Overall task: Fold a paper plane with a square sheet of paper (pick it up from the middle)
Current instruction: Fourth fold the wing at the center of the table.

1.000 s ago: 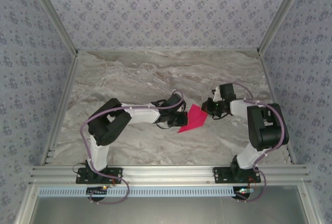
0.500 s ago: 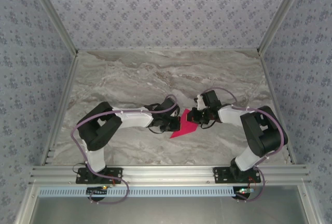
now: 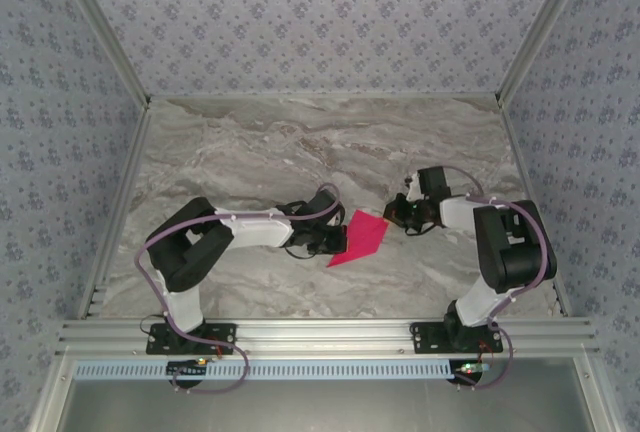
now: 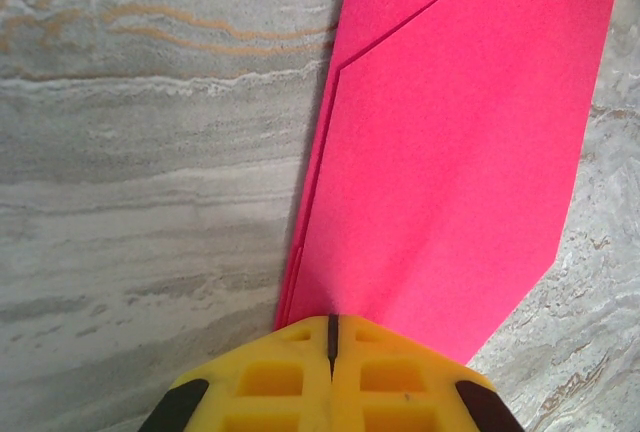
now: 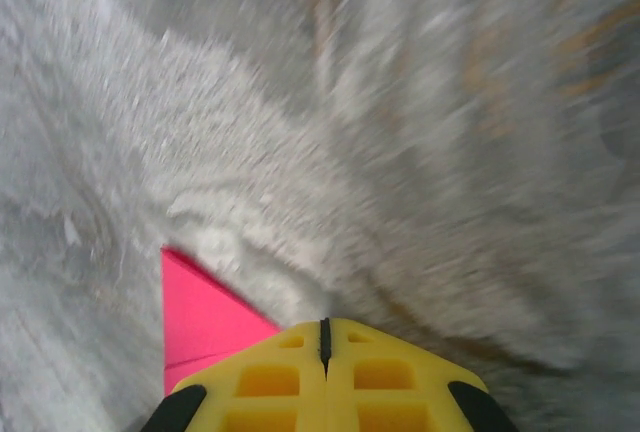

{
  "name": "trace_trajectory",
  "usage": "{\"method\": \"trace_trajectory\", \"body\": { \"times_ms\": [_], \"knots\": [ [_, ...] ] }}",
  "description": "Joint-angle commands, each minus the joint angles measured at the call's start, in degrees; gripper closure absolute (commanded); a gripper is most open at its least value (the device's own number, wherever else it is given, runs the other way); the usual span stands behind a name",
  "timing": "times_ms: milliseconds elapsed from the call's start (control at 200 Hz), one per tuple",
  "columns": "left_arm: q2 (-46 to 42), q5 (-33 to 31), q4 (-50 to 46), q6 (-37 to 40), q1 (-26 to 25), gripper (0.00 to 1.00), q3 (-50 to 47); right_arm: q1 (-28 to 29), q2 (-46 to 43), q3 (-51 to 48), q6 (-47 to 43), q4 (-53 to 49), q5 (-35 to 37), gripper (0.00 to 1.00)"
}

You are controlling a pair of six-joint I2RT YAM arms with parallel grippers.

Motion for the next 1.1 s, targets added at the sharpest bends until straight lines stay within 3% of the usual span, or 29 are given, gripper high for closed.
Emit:
{"method": "trace_trajectory", "body": {
  "times_ms": [0,190,345,490,675,924,1094],
  "knots": [
    [3.0,-3.4,-14.0,0.2,-0.3,1.0,-4.0,-2.5,-2.4,0.7,1.7,-1.2,7.3,0.99],
    [3.4,-3.3,-13.2,0.3,-0.3,1.0,-2.7,2.1,-10.0,-2.4,4.2,1.7,4.2,0.99],
    [3.4,-3.3,-12.5,0.3,-0.3,1.0,-2.3,9.5,-7.0,-1.7,6.2,1.3,1.1,0.99],
    [2.4,-2.4,-10.6,0.8,-0.3,1.0,-2.8,12.4,-3.2,-1.5,8.3,3.4,-2.1,1.0],
    [1.0,-2.0,-9.4,1.7,-0.1,1.0,-2.3,12.6,0.8,-0.8,7.6,1.4,-3.2,1.0],
    [-4.6,2.1,-4.8,3.7,1.6,1.0,1.1,11.7,3.1,-0.3,4.3,-5.0,1.6,1.0],
    [-5.6,3.7,-3.5,3.6,2.5,0.87,5.1,11.7,4.0,-0.1,3.9,-6.1,2.7,1.0]
  ]
}}
